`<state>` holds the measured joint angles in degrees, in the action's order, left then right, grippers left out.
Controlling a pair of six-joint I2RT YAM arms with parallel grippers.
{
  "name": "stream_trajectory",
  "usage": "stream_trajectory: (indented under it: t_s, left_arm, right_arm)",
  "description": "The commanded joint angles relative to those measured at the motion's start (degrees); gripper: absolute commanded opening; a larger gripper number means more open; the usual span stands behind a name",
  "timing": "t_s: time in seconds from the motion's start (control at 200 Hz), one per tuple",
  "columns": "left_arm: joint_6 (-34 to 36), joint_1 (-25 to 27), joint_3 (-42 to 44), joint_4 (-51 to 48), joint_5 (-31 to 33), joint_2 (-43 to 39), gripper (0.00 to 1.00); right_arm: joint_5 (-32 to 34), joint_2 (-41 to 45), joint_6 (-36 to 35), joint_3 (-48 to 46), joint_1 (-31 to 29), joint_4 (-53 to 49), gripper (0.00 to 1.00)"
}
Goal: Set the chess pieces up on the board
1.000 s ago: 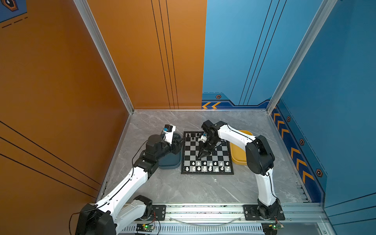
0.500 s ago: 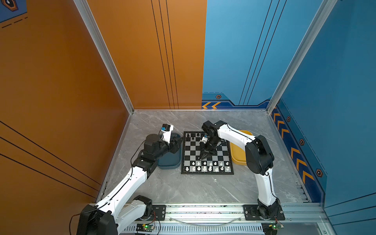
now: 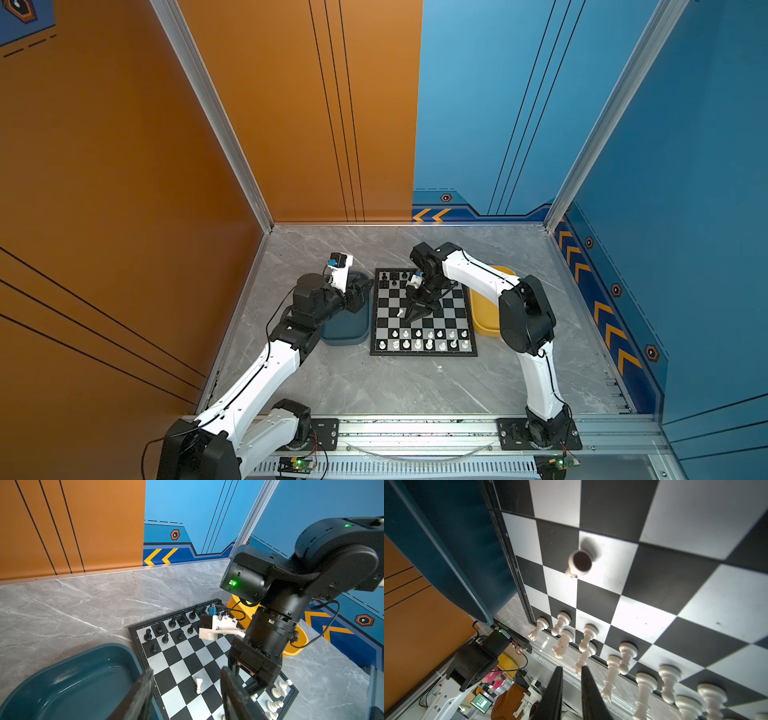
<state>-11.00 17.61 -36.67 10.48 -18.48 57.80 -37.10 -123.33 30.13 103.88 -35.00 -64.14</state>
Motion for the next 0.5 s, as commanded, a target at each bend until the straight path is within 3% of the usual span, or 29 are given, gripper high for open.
stream_trajectory:
  t_s: [0.0, 0.245, 0.34, 0.496]
  left_arm:
    - [-0.59, -0.47, 0.59, 0.9, -1.64, -1.5, 0.54]
    - [-0.46, -0.12, 0.46, 0.13, -1.18, -1.75, 0.53]
    - [-0.25, 0.14, -0.24, -1.13, -0.82, -0.75, 0.51]
    - [-0.13, 0.72, -0.98, -2.39, -0.6, 0.42, 0.51]
  right_arm:
    - [3.74, 3.22, 0.9, 2.22, 0.46, -3.1, 0.2]
    - [17.48, 9.45, -1.69, 4.79, -2.7, -5.21, 0.2]
    - [23.37, 9.53, -4.23, 5.14, -6.36, -4.74, 0.25]
    - [26.61, 7.99, -7.95, 3.41, -10.21, -1.63, 0.29]
